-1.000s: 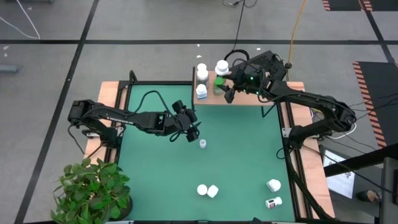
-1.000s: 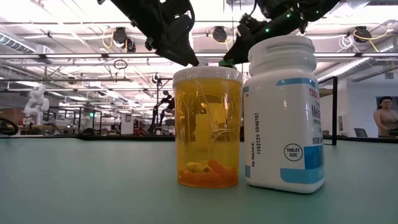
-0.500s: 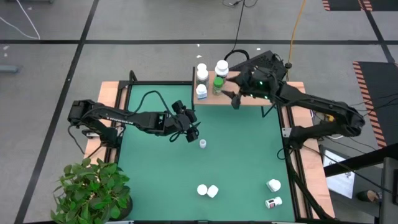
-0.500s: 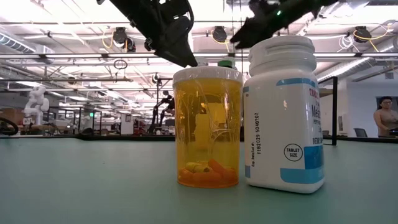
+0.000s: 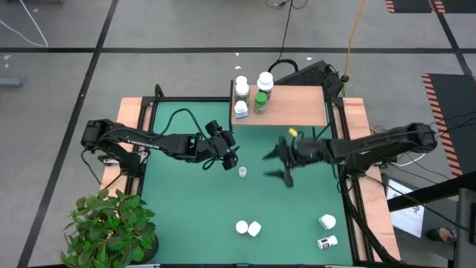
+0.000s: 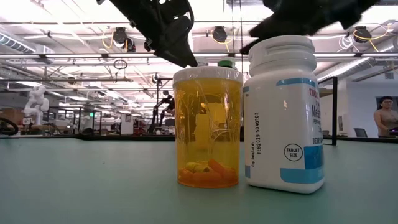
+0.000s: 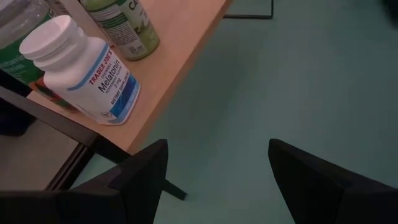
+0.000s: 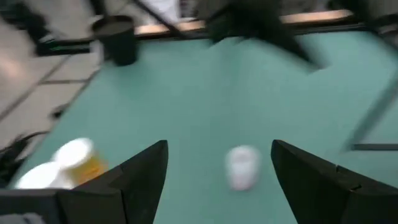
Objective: Pick and place medicine bottles onto shelf by color
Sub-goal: Put the left blue and white pill bottle on the shelf
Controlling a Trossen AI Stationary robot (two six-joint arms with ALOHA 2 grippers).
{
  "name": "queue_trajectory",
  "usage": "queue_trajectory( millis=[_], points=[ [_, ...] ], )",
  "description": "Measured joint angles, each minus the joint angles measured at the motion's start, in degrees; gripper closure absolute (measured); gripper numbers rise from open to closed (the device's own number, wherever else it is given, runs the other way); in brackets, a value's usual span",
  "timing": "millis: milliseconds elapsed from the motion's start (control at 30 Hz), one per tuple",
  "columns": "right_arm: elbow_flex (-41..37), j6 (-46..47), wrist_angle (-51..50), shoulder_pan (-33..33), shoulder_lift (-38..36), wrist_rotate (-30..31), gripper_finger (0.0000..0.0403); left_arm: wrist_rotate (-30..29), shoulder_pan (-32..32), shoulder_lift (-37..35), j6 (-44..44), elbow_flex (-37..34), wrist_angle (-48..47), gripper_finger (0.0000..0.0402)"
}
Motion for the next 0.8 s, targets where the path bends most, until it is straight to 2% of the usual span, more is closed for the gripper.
queue_trajectory(
  millis=[133,233,433,633,800],
  points=[
    [-3.68,3.13,8.74,6.85,3.96,0.0,0.0121,0.01,-0.11,0.0,-0.27,0.0,0.49,0.0121],
    [-4.2,3.65,14.14,11.1,9.64,-0.53,0.0121,1.1,-0.11,0.0,-0.28,0.0,2.37,0.0121],
    [-2.96,3.63,25.94,14.57,20.71,-10.33,0.0121,5.56,-0.2,0.02,0.82,0.0,5.56,0.0121],
    [1.04,1.43,26.73,16.75,28.85,-12.55,0.0121,5.64,-0.55,0.01,0.73,0.0,5.78,0.0121],
    [6.41,-0.16,26.78,18.38,34.35,-16.69,0.0121,5.66,-0.55,0.02,0.7,0.0,6.16,0.0121]
  ],
)
